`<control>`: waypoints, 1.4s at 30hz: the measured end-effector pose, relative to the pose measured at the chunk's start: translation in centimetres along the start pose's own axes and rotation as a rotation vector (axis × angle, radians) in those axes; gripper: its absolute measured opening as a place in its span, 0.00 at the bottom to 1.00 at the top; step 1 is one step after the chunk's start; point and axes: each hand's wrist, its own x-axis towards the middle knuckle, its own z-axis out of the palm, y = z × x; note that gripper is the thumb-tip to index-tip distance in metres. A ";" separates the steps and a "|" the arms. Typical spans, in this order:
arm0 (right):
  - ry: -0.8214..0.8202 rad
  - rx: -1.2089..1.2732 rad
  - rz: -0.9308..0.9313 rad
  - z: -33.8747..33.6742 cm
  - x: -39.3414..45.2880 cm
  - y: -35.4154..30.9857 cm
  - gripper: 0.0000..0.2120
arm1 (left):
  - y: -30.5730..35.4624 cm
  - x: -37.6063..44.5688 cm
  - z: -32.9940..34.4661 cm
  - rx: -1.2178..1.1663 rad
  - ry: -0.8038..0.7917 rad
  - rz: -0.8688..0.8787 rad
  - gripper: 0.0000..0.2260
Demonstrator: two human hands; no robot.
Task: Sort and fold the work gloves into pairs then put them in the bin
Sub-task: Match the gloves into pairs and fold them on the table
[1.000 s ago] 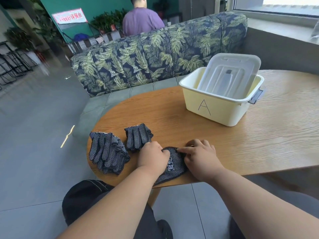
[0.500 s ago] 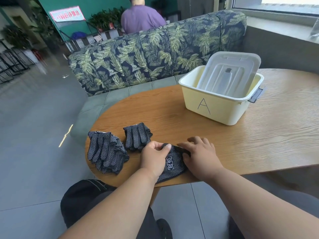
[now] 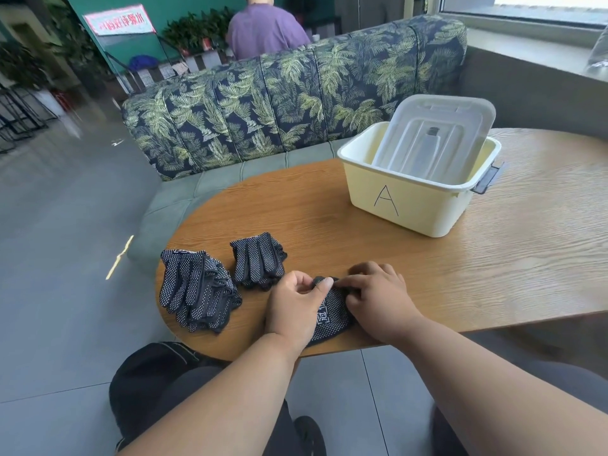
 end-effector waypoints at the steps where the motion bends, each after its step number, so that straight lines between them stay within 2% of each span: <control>1: -0.002 0.009 0.004 -0.1 0.0 0.0 0.19 | -0.1 -0.1 0.0 0.033 -0.016 0.024 0.16; 7: -0.014 0.075 0.055 -0.5 0.2 0.1 0.17 | -0.2 -0.6 -0.1 0.239 -0.100 0.062 0.12; 9: -0.014 0.110 0.074 -0.6 0.2 0.1 0.17 | -0.2 -0.5 -0.1 0.252 -0.120 0.055 0.04; 12: -0.011 0.158 0.097 -0.7 0.2 -0.1 0.17 | -0.3 -0.6 -0.1 0.330 -0.118 0.096 0.07; 14: 0.001 0.155 0.109 -0.7 0.2 -0.2 0.13 | -0.3 -0.7 0.1 0.399 -0.069 0.132 0.07; 17: 0.014 0.125 0.094 -0.7 0.0 -0.4 0.13 | -0.1 -0.9 0.2 0.510 0.009 0.230 0.10; 22: 0.014 0.101 0.072 -0.7 -0.2 -0.3 0.15 | 0.2 -1.1 -0.2 0.470 -0.015 0.129 0.02; 25: 0.031 0.110 0.082 -0.6 -0.2 -0.4 0.16 | 1.0 -1.1 -0.9 0.406 -0.081 0.027 0.11; 29: 0.035 0.092 0.075 -0.7 -0.2 -0.7 0.19 | 1.2 -1.3 -1.9 0.430 -0.196 0.028 0.17; 31: 0.022 0.072 0.076 -0.8 -0.2 -0.7 0.19 | 1.5 -1.6 -2.6 0.483 -0.228 0.069 0.14; 34: 0.022 0.073 0.061 -0.9 -0.3 -0.8 0.19 | 2.1 -2.5 -4.6 0.689 -0.302 0.233 0.09; 36: 0.059 0.070 0.011 -0.9 -0.3 -0.9 0.19 | 2.2 -3.2 -6.1 0.815 -0.409 0.291 0.13; 39: 0.095 0.003 -0.111 -0.7 -0.5 -1.2 0.12 | 1.8 -3.7 -8.2 0.937 -0.472 0.272 0.19; 41: 0.102 -0.036 -0.156 -0.6 -0.6 -1.5 0.05 | 1.8 -3.9 -9.0 0.949 -0.469 0.278 0.20; 42: 0.097 -0.048 -0.169 -0.5 -0.8 -1.6 0.04 | 1.8 -3.9 -9.2 0.951 -0.468 0.287 0.19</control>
